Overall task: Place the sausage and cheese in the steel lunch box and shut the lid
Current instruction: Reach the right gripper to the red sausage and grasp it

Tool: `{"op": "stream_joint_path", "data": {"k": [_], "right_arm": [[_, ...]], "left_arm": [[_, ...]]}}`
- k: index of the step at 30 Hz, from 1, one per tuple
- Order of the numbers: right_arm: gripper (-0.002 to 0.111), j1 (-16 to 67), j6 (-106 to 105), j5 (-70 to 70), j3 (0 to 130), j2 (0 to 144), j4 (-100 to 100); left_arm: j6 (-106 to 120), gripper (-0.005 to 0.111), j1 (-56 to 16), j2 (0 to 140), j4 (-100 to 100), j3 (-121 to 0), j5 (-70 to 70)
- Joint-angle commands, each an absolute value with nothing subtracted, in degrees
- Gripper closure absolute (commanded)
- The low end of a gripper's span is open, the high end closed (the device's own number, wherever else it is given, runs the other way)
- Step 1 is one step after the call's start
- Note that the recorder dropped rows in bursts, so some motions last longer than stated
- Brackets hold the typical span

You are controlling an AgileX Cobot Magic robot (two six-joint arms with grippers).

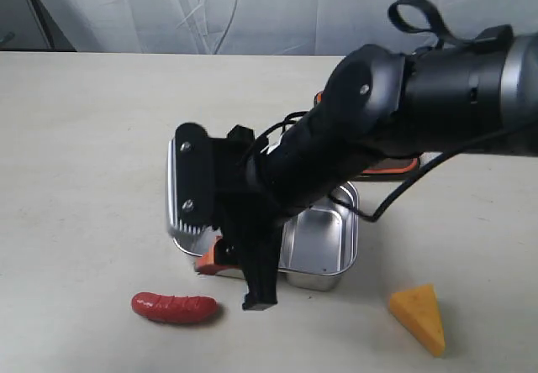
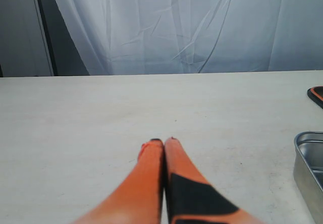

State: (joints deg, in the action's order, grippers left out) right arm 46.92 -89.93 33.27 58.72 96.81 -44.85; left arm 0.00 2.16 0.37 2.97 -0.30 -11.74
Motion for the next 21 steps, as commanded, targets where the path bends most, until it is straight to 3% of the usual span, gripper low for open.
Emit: {"op": "stream_joint_path", "data": {"k": [1, 21], "right_arm": [[0.059, 51.1, -89.6, 30.2, 59.0, 98.5, -42.9], [0.059, 59.4, -78.5, 19.7, 59.2, 107.4, -41.6]], "left_arm": [[0.0, 0.107, 2.2, 0.0, 3.3, 0.0, -11.1], [0.0, 0.107, 2.2, 0.0, 3.3, 0.0, -11.1]]}}
